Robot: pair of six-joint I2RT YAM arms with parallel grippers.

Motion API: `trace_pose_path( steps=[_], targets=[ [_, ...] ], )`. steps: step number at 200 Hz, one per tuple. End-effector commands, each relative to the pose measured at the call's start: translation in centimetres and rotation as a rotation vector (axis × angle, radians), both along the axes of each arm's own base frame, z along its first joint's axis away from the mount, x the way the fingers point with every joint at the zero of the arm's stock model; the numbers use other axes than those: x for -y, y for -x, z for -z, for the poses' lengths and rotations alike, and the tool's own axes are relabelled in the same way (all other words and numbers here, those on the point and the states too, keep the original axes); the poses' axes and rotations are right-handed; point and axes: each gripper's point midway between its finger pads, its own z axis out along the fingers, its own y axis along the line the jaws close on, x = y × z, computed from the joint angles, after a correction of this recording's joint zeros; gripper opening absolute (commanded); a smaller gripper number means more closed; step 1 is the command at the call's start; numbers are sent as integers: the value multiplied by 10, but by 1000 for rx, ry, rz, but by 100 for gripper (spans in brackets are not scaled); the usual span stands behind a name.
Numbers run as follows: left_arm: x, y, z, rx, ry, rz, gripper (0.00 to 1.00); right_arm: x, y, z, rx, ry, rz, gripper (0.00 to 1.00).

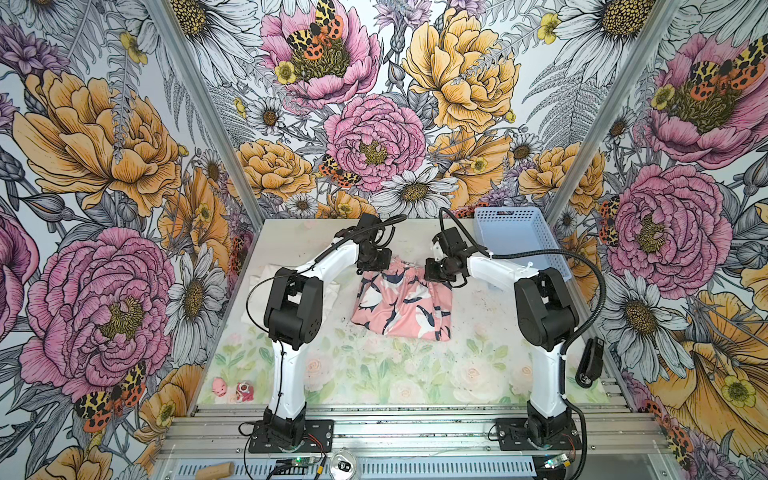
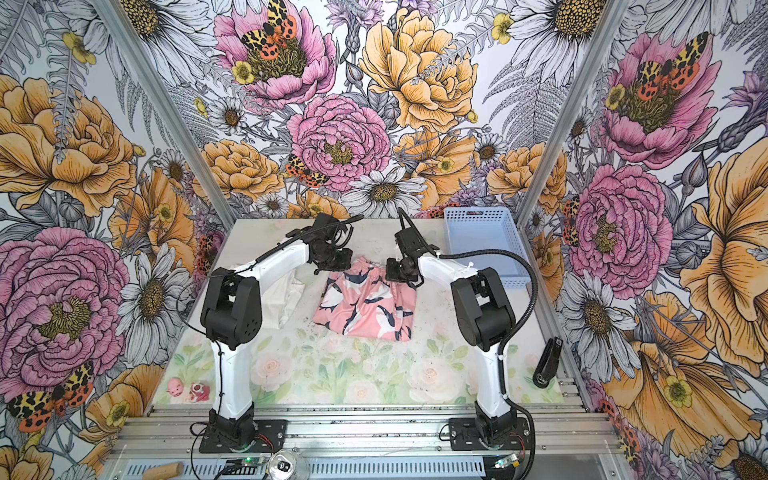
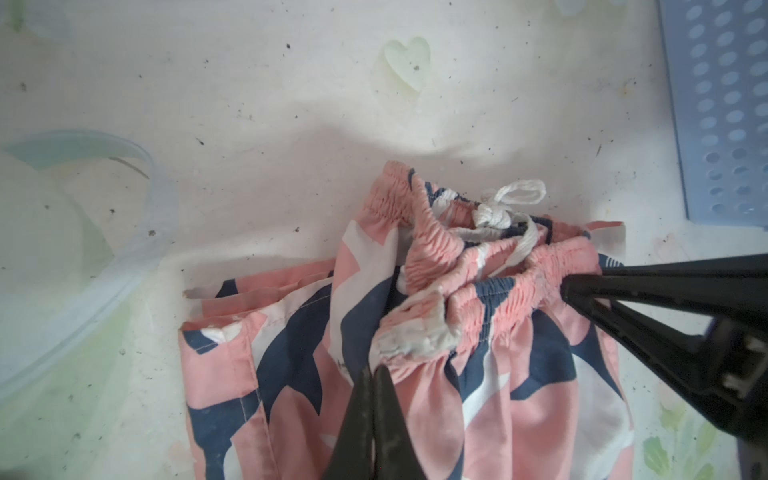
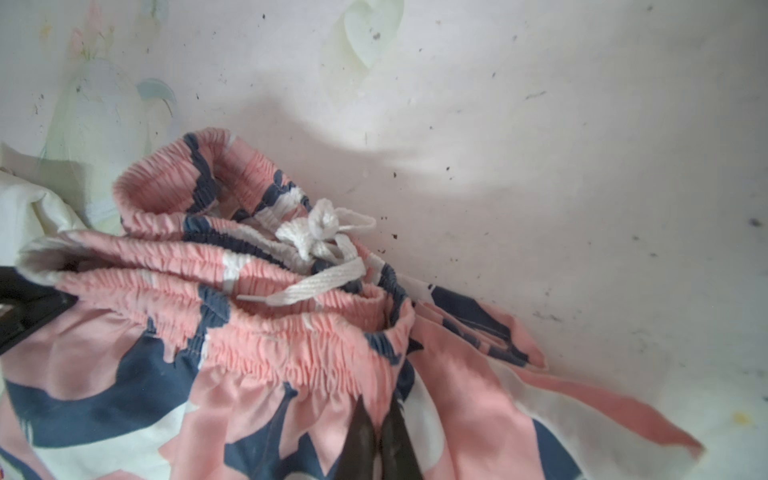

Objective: Fold and stack the mixed laundry pile

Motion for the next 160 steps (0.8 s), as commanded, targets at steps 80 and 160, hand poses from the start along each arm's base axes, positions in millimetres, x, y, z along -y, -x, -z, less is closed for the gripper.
trace_pose_path(
  steps=[80,160],
  targets=[
    [-58,-24,31,3,-40,-170,0,17,-45,8,77,73,53,0],
    [-74,-24,2,52,-4,-248,64,2,-56,-35,132,20,-1,36]
  ],
)
